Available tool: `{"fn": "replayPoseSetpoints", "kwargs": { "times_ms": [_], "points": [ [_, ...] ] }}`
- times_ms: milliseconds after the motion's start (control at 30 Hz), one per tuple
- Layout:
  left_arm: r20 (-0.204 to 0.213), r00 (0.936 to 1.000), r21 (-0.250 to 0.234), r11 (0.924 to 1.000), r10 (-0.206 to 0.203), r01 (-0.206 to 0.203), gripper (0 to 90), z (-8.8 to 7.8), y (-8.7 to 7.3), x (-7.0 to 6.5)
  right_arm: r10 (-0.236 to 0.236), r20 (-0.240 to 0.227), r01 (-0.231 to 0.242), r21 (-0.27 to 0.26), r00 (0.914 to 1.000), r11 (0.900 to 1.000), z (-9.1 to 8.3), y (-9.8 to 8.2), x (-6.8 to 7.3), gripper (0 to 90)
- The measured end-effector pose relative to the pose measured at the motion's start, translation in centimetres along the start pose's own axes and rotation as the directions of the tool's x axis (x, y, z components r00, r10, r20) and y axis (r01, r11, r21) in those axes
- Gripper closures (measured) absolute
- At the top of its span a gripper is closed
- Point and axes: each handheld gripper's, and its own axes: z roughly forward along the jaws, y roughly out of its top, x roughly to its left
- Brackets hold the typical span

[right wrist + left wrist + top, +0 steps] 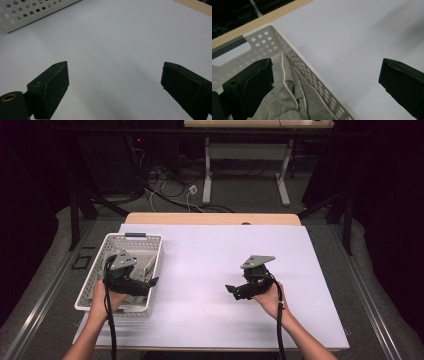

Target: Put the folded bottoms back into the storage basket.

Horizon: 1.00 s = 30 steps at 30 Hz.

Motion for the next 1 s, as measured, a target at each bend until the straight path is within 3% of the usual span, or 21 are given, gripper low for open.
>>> {"fn": "replayPoseSetpoints", "kwargs": {
  "times_ms": [500, 1000],
  "points": [
    [0.004, 0.9988, 0.007, 0.9988, 0.048, -0.048, 0.0, -0.7, -1.4, -2.2, 0.0, 0.054, 0.0, -0.001, 0.9985, 1.0, -3.3, -2.3, -0.3, 7.5],
    [-0.004, 0.9975, 0.038, 0.9968, 0.071, -0.071, 0.0, -1.5, -3.4, -3.4, -0.016, 0.067, 0.017, -0.019, 0.9977, 1.0, -5.3, -4.9, 0.0, 7.2]
  ]
}}
